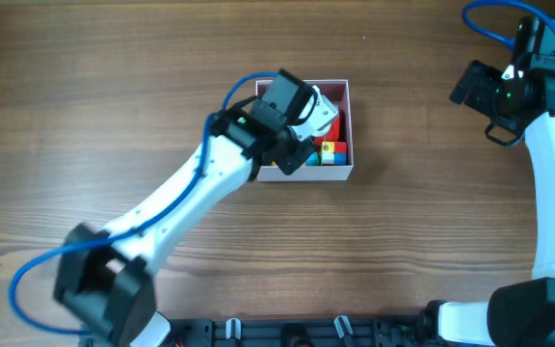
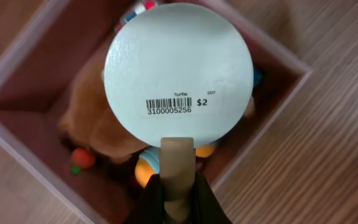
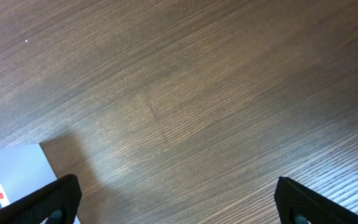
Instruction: Pack container
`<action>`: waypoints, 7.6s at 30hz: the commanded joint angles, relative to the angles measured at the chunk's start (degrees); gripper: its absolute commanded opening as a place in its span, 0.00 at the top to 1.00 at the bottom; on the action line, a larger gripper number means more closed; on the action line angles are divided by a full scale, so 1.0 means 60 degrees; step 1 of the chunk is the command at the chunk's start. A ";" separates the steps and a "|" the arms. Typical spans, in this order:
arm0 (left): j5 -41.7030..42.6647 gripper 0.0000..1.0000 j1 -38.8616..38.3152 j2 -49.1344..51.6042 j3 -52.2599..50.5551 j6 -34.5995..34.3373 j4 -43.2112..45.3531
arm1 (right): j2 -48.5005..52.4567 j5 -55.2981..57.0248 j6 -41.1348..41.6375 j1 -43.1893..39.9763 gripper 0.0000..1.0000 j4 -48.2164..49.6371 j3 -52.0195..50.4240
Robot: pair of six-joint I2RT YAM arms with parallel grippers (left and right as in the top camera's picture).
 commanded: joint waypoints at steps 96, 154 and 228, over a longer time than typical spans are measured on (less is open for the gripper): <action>-0.2426 0.00 0.8029 -0.5501 0.1650 -0.5941 -0.5523 | -1.0109 -0.1344 -0.2637 0.1443 0.00 0.3377 -0.6619; -0.2517 0.00 0.8021 -0.5501 0.1647 -0.5829 -0.5526 | -1.4939 -0.1978 -0.2291 0.0790 0.00 0.4911 -1.3223; 0.0011 0.00 0.6685 -1.6597 -1.2353 -0.5905 0.3778 | -1.4939 -0.1978 -0.2291 0.0790 0.00 0.4911 -1.3223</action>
